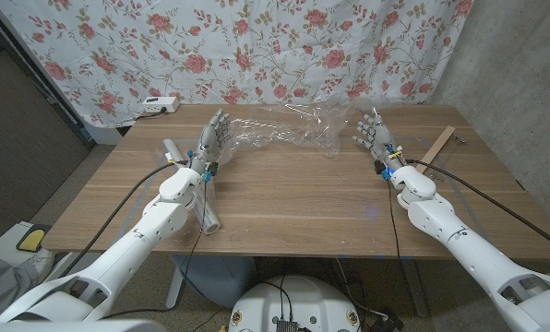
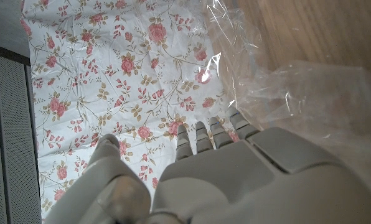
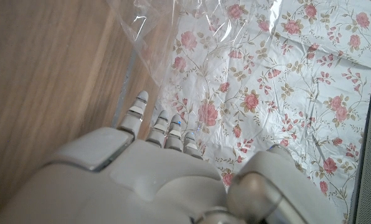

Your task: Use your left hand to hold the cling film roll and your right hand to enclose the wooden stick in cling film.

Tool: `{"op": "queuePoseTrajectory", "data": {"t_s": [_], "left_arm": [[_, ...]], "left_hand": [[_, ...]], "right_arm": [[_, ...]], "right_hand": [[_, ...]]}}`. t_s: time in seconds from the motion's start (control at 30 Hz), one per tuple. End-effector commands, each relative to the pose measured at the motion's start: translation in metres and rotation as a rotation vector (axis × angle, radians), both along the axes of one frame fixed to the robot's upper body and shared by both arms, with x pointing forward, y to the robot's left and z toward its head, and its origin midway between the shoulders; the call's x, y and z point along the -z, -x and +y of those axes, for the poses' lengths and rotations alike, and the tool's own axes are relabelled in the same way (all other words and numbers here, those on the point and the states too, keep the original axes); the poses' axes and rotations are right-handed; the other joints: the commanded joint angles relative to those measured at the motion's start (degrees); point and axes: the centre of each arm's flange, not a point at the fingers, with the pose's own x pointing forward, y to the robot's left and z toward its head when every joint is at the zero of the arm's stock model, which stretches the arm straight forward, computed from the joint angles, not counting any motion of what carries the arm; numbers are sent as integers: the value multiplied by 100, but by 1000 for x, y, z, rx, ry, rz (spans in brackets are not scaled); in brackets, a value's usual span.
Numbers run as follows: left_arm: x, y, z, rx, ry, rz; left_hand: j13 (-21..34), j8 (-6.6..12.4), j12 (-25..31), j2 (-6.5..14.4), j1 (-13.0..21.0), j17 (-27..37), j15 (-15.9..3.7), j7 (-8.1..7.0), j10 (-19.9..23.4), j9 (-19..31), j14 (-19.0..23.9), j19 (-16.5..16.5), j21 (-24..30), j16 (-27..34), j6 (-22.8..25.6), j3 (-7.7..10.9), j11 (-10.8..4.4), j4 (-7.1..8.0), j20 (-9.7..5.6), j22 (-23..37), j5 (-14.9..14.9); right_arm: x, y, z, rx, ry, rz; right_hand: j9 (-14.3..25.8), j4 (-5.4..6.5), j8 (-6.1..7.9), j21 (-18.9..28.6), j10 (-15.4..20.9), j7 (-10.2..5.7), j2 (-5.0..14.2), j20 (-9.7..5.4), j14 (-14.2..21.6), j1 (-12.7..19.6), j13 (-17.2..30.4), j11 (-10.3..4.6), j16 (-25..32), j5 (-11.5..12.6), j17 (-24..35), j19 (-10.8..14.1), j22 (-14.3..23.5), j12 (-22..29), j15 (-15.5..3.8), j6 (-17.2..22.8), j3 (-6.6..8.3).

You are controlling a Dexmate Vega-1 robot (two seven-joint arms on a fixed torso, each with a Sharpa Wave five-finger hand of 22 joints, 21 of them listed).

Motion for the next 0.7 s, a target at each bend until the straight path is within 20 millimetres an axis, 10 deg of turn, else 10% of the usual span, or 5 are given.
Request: {"op": "queuePoseTrajectory", "data": {"t_s": [0.03,0.7], "left_arm": [[2,3,-2,5,-2,-1],[-2,13,4,-1,-22,-38]], "left_hand": [[19,19,26,13,53,22,9,-47,53,23,55,8,34,36,5,41,3,4,49,8,26],[19,16,30,26,58,21,12,-48,65,23,57,31,-13,38,16,47,-6,-14,28,9,24]], "right_arm": [[0,0,5,-15,2,3],[-4,15,3,22,15,-20]], "right_hand": [[28,30,36,35,59,8,1,19,46,46,10,-3,23,29,16,33,10,22,15,-42,-24],[27,34,40,35,65,2,16,20,30,43,7,-8,23,16,13,21,9,28,36,-34,-37]]}}
